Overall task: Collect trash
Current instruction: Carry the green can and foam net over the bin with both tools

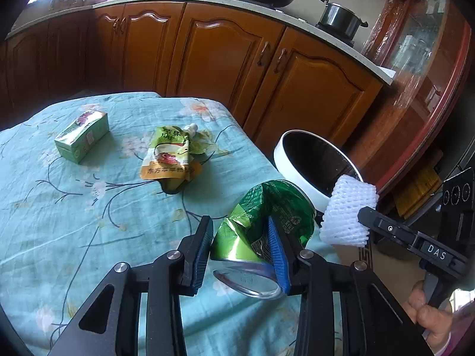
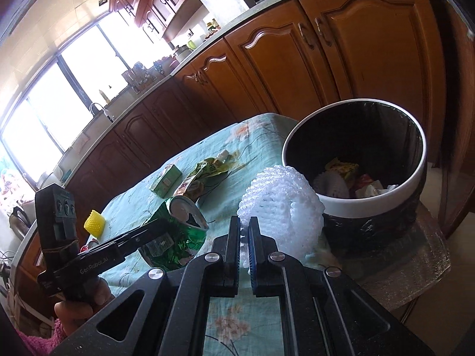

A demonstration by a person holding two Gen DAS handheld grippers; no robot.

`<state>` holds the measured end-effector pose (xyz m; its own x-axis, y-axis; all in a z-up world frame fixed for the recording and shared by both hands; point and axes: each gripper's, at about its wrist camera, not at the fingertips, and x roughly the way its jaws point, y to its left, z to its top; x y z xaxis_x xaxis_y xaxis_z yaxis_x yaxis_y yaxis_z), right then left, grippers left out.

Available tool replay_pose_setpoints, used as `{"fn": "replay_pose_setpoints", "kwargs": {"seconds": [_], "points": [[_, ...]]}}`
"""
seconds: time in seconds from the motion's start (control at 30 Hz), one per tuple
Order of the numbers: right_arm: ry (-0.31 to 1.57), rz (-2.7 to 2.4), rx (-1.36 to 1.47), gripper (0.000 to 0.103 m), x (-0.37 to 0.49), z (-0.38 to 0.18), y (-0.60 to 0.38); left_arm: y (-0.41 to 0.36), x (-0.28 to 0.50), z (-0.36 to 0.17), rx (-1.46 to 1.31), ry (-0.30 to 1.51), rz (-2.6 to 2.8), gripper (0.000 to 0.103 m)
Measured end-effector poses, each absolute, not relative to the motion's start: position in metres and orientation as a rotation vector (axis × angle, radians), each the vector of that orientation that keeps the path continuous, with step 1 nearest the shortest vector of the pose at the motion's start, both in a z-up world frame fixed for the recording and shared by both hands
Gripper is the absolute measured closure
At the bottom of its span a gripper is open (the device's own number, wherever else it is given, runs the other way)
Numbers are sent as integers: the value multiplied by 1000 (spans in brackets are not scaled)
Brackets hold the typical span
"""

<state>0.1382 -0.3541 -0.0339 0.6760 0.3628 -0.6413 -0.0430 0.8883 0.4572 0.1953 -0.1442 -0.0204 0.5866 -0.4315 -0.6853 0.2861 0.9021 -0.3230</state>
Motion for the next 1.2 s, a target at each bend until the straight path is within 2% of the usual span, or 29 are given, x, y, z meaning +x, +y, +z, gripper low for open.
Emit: {"fn": "replay_pose_setpoints", "kwargs": {"seconds": [0.13, 0.8, 1.2], "points": [[787, 215, 436, 98, 138, -32, -367, -161, 207, -17, -174, 847, -440, 77], [729, 135, 441, 98, 164, -18, -429, -229, 253, -18, -131, 824, -505, 78], [771, 98, 439, 98, 186, -34, -455, -281, 293, -27, -91, 836, -526, 78]]}}
